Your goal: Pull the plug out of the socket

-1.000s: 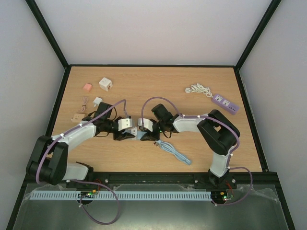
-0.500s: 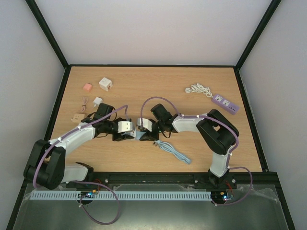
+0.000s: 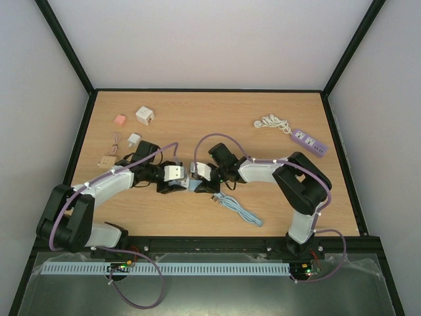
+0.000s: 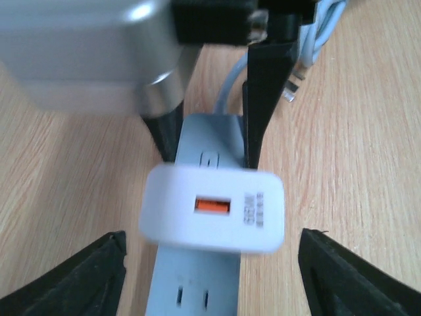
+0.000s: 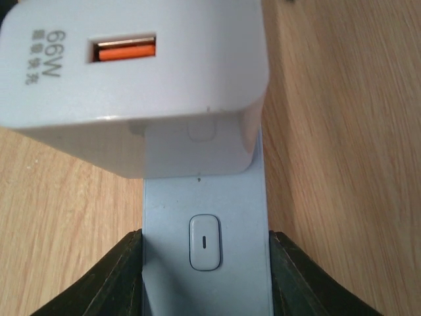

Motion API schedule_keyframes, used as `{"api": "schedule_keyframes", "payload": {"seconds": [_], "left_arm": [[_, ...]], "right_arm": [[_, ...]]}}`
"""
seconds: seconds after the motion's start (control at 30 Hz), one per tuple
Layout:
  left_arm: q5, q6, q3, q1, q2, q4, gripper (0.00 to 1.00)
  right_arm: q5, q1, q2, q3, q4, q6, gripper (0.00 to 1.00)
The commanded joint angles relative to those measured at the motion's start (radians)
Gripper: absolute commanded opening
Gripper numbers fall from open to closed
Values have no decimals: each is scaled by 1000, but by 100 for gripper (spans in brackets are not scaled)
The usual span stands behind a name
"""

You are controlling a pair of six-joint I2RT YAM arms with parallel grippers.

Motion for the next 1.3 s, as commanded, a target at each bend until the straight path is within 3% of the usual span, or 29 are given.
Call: {"api": "schedule_keyframes", "payload": {"seconds": [0.0,0.13,0.23,0.33,0.53,0.9,1.2,1.27], "left_arm": [[14,66,62,58,-9,-116,79],[23,171,113,153,20,-246,82],[-28,175,118,168,46,-246,70],[-40,131,122,166,82,-221,60],[-113,-11,155,104,155,-167,51],[-185,-118,201,44,252,-149,45],[-228,-138,200,20,273,-139,42],[-231,-141,201,16,278,-139,42]], "right_arm": [[56,-32,-30,-32,-109,-31,34],[48,-32,-38,-29,-119,-37,61],[28,-32,-60,-43,-97,-30,75],[9,-33,-82,-45,-75,-11,77],[-35,-16,-137,-52,29,58,78],[-54,53,-93,-17,116,107,76],[13,74,-54,-5,160,95,71],[28,74,-45,-3,171,91,67]]}}
